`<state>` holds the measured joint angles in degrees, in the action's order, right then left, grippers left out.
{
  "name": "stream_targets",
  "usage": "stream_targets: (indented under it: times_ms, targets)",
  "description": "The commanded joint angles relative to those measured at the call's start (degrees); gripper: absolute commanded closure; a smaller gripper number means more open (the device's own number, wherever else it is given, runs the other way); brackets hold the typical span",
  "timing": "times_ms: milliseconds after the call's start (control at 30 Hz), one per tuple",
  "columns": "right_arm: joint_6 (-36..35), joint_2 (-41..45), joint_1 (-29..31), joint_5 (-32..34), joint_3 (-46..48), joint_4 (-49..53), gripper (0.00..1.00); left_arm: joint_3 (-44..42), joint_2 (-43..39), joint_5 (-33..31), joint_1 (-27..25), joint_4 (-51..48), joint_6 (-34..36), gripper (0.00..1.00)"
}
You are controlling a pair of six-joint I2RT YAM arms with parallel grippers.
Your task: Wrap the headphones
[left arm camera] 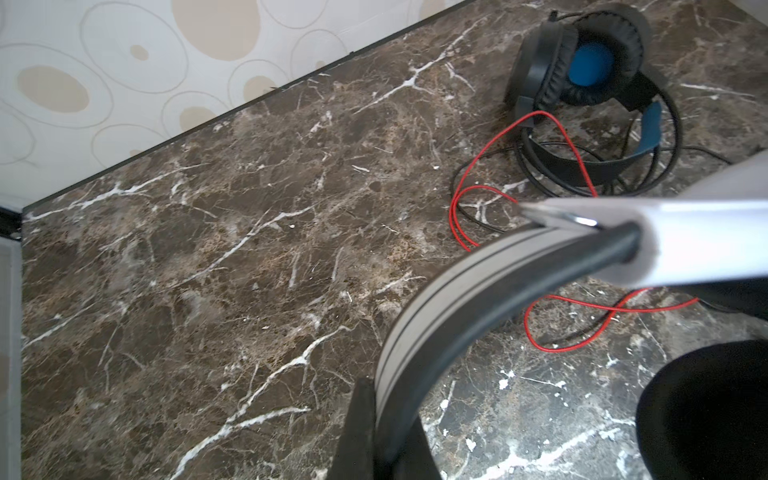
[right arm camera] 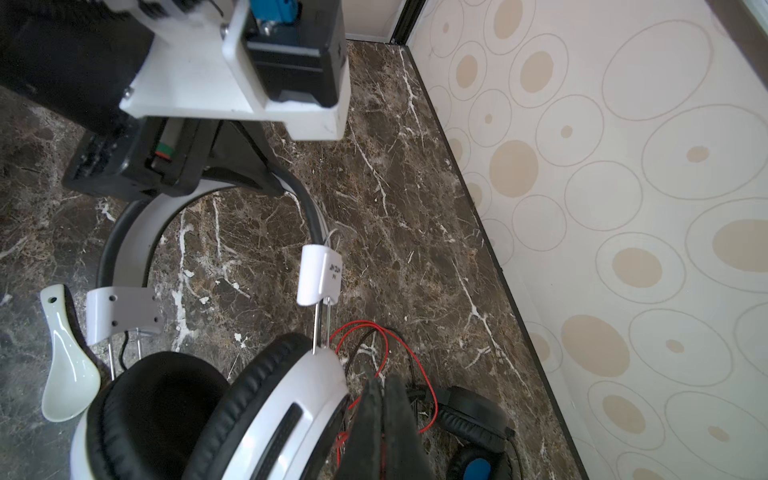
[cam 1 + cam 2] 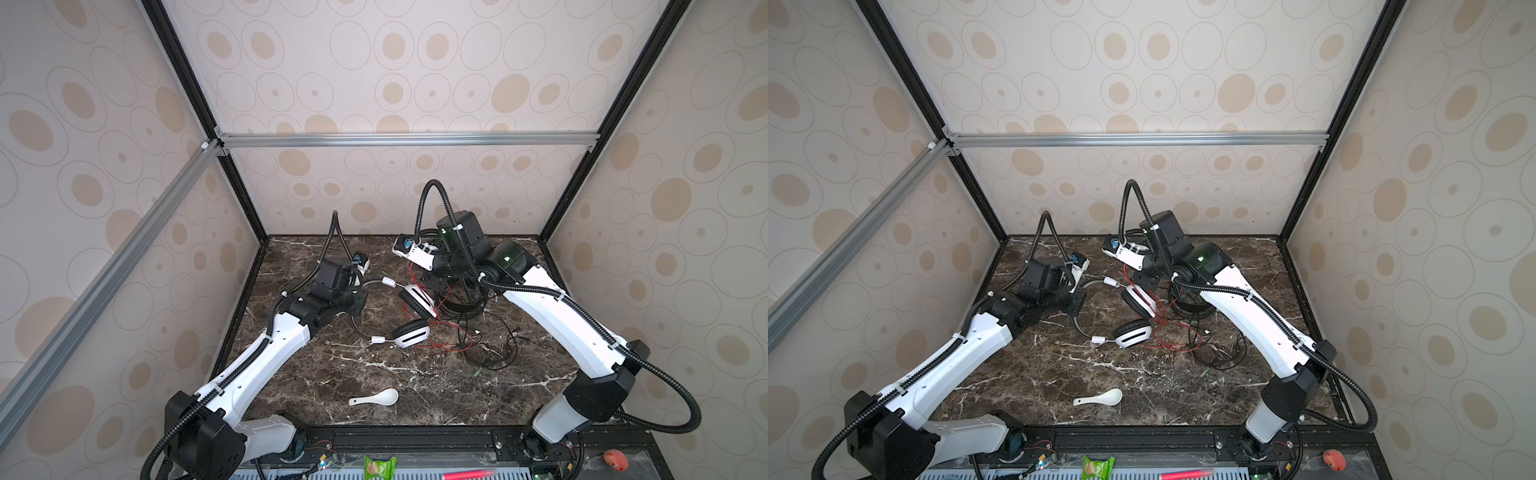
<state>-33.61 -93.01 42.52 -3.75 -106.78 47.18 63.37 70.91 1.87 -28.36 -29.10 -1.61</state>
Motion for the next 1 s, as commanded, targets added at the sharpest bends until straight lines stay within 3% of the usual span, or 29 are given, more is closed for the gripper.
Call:
stream_targets:
  times_ms: [0,300,667,833,967]
  targets:
    - [0.31,-2.68,-0.38,-2.46,-2.15,-0.16,0.92,4.33,-2.57,4.55,-1.30,3.16,0.52,1.00]
    - [3.59,-6.28,-3.55,-9.13,-6.42,-0.62,0.81,5.88,-5.41,8.53,-2.63,4.08,-3.19,1.00]
    - [11.03,-4.66,-8.87,-17.84,-4.42,-5.96,0.41,6.33,-8.88,10.52,-2.84,6.87,-7.89,1.00]
    - [14.43,-3.60,-11.00,-21.88,-3.27,-8.94,0.30,5.63,-10.30,11.81,-2.78,10.84,-11.24,1.00]
    - [15.06,-3.40,-11.61,-23.37,-2.28,-9.19,0.27,5.25,-11.21,12.82,-2.84,14.21,-13.73,1.00]
